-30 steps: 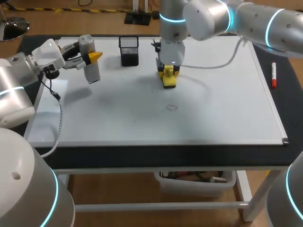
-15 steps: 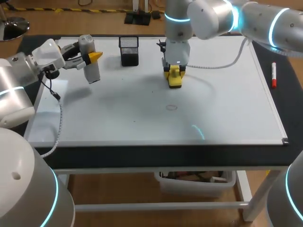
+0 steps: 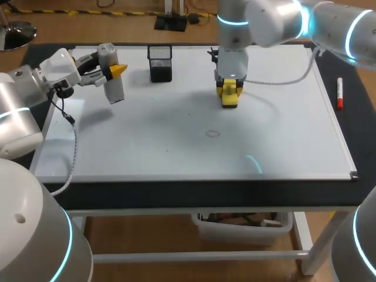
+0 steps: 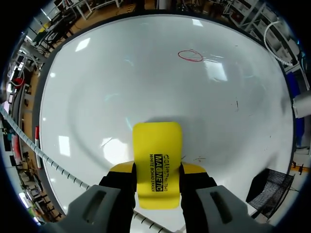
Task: Pick up the inspection probe, press it on each red-marked spot on the whiteboard one by one, put down the probe, pick up the eraser, and wipe off all the red marks.
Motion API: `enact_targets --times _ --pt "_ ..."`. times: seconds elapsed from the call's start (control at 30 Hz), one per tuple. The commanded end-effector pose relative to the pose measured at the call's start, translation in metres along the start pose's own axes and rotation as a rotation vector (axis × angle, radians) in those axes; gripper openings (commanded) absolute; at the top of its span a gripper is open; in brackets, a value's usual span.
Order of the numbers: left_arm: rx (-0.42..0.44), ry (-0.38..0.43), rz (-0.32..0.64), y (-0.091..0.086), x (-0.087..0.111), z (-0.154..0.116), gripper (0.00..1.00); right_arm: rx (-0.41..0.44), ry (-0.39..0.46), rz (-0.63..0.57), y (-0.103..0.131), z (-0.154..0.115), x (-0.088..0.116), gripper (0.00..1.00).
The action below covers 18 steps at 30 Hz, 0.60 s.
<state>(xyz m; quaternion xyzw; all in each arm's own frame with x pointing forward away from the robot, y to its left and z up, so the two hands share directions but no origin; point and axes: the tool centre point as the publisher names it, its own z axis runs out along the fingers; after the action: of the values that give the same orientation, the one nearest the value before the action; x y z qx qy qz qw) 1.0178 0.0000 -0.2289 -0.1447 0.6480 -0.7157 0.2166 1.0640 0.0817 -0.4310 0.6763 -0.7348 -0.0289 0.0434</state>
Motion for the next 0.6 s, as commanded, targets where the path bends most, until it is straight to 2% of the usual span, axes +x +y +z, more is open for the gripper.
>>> enact_targets --times 0.03,0.23,0.43,0.6 --pt "0.005 -0.002 0.003 0.001 0.000 0.001 0.00 0.000 -0.014 0.014 -0.002 -0.004 0.015 0.00" --pt "0.005 -0.002 0.003 0.001 0.000 0.001 0.00 -0.024 -0.011 0.093 -0.002 -0.013 0.056 0.00" --pt "0.005 -0.002 0.003 0.001 0.000 0.001 0.00 -0.010 -0.013 0.223 -0.005 -0.023 0.111 0.00" --pt "0.005 -0.002 0.003 0.001 0.000 0.001 0.00 0.013 -0.017 0.306 -0.007 -0.033 0.145 0.00"
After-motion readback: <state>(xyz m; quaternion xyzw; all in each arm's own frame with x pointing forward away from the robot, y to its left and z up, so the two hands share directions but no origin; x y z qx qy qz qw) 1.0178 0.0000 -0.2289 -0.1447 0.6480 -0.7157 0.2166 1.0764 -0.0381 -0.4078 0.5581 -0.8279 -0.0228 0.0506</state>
